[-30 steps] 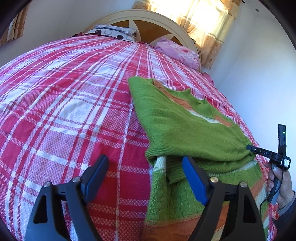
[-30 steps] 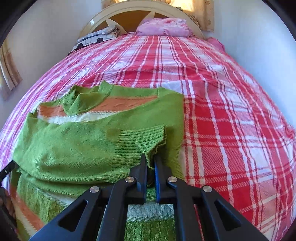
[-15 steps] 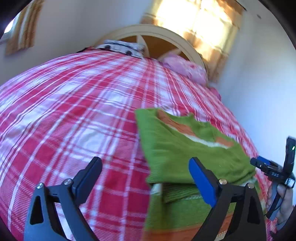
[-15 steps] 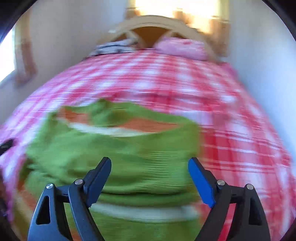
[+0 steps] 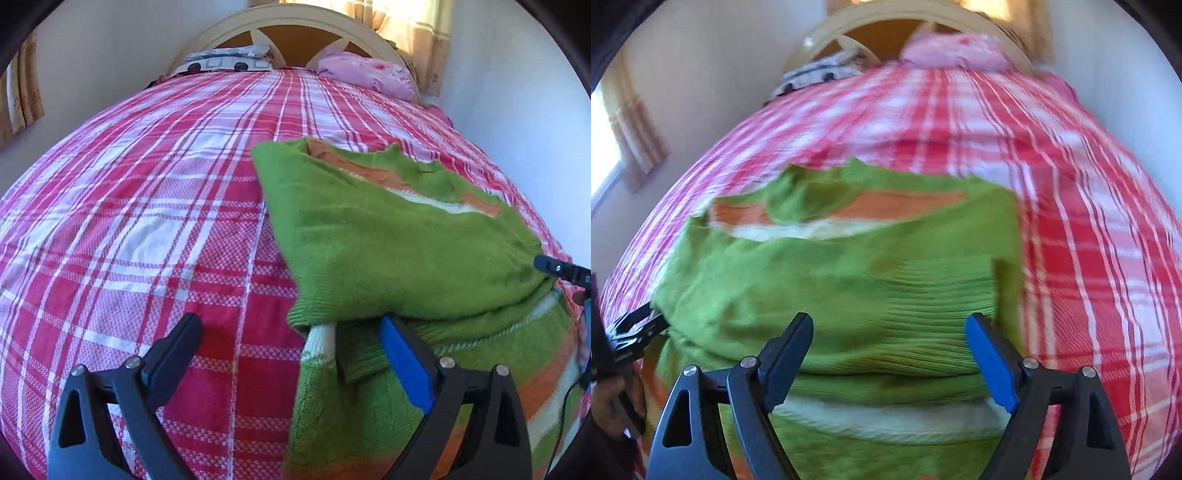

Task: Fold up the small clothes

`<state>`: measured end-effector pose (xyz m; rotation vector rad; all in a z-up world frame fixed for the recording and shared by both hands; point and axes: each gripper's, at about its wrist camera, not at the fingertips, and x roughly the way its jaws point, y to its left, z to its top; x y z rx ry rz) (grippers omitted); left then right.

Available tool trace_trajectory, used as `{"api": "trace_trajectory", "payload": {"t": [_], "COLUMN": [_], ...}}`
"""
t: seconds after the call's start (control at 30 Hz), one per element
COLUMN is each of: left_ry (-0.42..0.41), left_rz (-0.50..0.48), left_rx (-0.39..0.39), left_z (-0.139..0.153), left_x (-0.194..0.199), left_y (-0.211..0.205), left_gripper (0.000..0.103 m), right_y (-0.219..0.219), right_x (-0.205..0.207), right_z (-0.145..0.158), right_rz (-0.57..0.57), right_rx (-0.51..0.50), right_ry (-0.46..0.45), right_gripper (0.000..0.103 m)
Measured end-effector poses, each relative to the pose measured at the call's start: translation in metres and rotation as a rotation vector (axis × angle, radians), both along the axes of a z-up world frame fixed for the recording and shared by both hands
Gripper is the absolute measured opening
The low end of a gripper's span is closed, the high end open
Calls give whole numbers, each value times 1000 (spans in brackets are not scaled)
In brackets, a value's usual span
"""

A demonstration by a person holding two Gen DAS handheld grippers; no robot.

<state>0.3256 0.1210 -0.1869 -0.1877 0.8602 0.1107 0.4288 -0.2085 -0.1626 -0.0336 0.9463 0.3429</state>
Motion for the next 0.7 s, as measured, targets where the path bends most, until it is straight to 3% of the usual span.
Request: {"api": "trace_trajectory", "payload": {"t": [0.1, 0.23, 0.37, 0.53, 0.7], "left_ry": [-6, -6, 0, -5, 3], "left_rz": [-3, 2, -1, -5, -5], "left_rx": [2, -9, 7, -7, 8], "left_z": [1, 0, 0, 1, 1], "left_x": [-2, -3, -2, -4, -3], "left_y": [-2, 0, -3, -1, -4], "left_gripper": [98, 98, 99, 99, 99], "right_y": [1, -3, 9, 2, 7], "right_x": [-11, -23, -18, -25, -29], "right_z": [10, 27, 3, 5, 0], "right_rz": [7, -10, 10, -16, 14], "right_rx": [-21, 37, -84, -47, -97], "right_ry": [-62, -152, -67, -99, -88], "right_gripper": [84, 84, 84, 84, 85]}}
